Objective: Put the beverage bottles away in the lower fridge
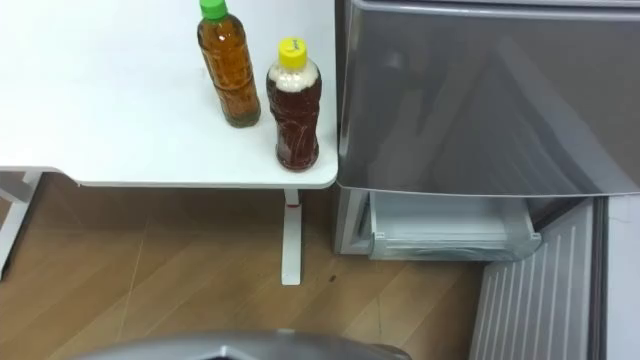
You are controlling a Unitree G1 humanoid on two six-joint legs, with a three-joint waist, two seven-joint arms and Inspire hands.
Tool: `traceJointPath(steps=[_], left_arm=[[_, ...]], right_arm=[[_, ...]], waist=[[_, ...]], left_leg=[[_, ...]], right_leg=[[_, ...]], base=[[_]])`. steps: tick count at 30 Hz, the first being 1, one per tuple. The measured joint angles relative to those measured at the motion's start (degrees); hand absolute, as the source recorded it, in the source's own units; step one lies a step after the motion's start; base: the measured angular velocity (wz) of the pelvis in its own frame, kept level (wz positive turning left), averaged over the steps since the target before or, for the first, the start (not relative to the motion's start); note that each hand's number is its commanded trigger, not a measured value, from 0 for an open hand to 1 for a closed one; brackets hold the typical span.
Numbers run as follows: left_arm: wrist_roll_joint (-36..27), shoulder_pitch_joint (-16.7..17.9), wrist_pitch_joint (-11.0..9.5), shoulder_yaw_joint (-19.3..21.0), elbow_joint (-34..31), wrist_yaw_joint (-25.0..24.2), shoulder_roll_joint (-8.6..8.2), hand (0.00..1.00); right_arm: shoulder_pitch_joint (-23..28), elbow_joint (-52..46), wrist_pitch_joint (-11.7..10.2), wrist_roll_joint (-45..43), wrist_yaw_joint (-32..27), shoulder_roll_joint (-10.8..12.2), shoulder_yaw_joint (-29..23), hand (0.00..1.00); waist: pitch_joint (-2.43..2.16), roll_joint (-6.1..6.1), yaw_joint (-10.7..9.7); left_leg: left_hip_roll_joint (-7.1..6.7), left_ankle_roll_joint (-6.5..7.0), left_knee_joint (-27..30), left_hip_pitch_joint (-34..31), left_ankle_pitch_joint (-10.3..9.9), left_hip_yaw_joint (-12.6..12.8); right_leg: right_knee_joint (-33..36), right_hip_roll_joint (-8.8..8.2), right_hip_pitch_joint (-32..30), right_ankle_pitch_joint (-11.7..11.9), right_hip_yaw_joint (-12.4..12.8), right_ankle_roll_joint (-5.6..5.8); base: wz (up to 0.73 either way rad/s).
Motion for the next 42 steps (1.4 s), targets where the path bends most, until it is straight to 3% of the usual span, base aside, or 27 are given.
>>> traceJointPath(steps=[17, 24, 30, 33, 42], left_arm=[[-1.35, -0.28, 0.02, 0.04, 0.02, -0.92, 0.08, 0.00], [-5.75, 0.23, 0.00, 1.03, 0.28, 0.53, 0.03, 0.00], [-14.80, 0.63, 0.43, 7.42, 1.46, 2.97, 0.08, 0.00], [-20.27, 1.53, 0.44, 8.34, 1.50, 4.62, 0.11, 0.00], [-38.49, 3.14, 0.50, 12.43, 1.46, 14.31, 0.50, 0.00]], right_arm=[[-0.01, -0.03, 0.12, 0.36, 0.46, 0.01, 0.05, 0.00], [-0.03, 1.00, 0.05, 0.37, 0.56, 0.00, -0.18, 0.00], [0.01, 2.35, 0.98, 0.09, 0.45, 0.00, -3.96, 0.00], [-0.04, 2.53, 1.87, 0.02, 0.45, 0.00, -3.97, 0.00], [-0.41, 1.93, 1.82, -0.28, -0.59, -0.03, -5.76, 0.00]], waist=[[0.00, 0.20, -0.01], [0.02, 0.32, -0.03], [0.01, 0.85, -0.06], [0.01, 0.85, -0.05], [0.06, 0.88, 0.04]], left_leg=[[0.01, 0.00, 0.01, 0.03, 0.00, -0.03], [0.01, 0.00, 0.04, -0.01, 0.00, 0.04], [0.03, 0.00, 0.05, 0.11, 0.00, -0.06], [0.03, 0.00, 0.05, 0.08, 0.00, -0.06], [0.03, 0.00, 0.19, 0.12, 0.00, -0.07]], right_leg=[[-0.02, 0.04, 0.01, 0.01, 0.13, -0.01], [-0.04, 0.06, 0.01, 0.00, 0.17, -0.02], [-0.01, 0.02, 0.08, -0.12, 0.09, -0.11], [0.02, 0.03, 0.12, -0.12, 0.01, -0.11], [0.20, -0.01, 0.05, -0.10, 0.05, -0.13]], base=[[0.00], [0.00], [0.00], [0.01], [0.00]])
